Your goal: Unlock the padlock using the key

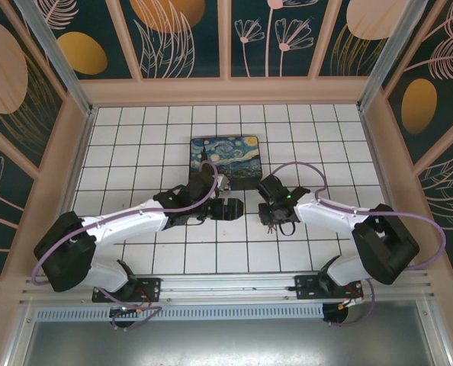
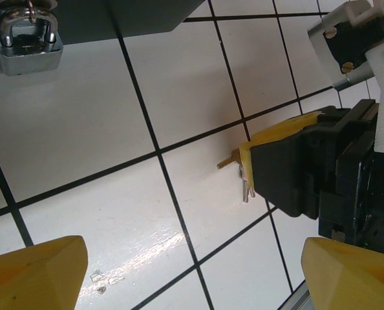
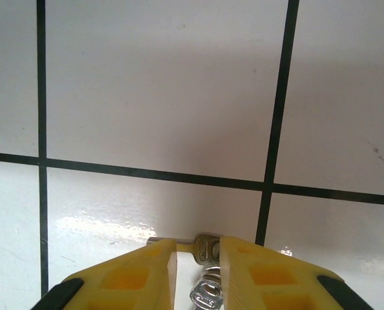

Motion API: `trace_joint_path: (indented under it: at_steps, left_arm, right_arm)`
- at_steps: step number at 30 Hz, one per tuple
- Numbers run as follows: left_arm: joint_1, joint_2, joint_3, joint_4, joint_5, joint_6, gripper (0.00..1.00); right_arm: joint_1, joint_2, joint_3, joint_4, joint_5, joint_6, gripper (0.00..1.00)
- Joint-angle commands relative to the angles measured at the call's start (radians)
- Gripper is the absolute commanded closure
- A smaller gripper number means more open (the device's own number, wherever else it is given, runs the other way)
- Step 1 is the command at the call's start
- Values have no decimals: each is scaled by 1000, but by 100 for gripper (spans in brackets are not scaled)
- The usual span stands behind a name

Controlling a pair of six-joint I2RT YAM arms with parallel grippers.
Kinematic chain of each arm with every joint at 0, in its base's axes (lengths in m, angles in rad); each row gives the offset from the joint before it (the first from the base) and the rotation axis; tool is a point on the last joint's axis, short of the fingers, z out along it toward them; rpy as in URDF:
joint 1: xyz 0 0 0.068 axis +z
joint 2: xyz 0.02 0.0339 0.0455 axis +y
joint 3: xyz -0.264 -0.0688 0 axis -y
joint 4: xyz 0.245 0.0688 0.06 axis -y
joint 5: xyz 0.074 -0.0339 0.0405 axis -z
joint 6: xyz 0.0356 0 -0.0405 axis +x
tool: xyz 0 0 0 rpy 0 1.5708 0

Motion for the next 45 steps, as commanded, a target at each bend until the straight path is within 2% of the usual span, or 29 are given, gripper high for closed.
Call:
trace_joint_path:
  at_steps: [1,14,21,32,37,45]
  left_arm:
    - [-4,-32,-13,-8,-13,18,14]
    - [-4,-24,0,-9,-1,26,14]
    - [-4,-19,-5,-9,-3,22,15]
    - [-4,-23,4,-10,-1,26,15]
    - [-5,-8,0,32,28,7,16]
    - [-9,45,-8,115,62,-53,24]
  right_arm:
    - [-4,10,7,-44,23,15,75]
    - [-10,-4,-24,-53,53,39,76]
    - [-12,-40,-14,-69,63,47,73]
    - [-16,-4,-50,-20,12,56,82]
    - [-15,-3,-53,-3,0,56,90]
    - [-18,-130,-36,17,-89,54,98]
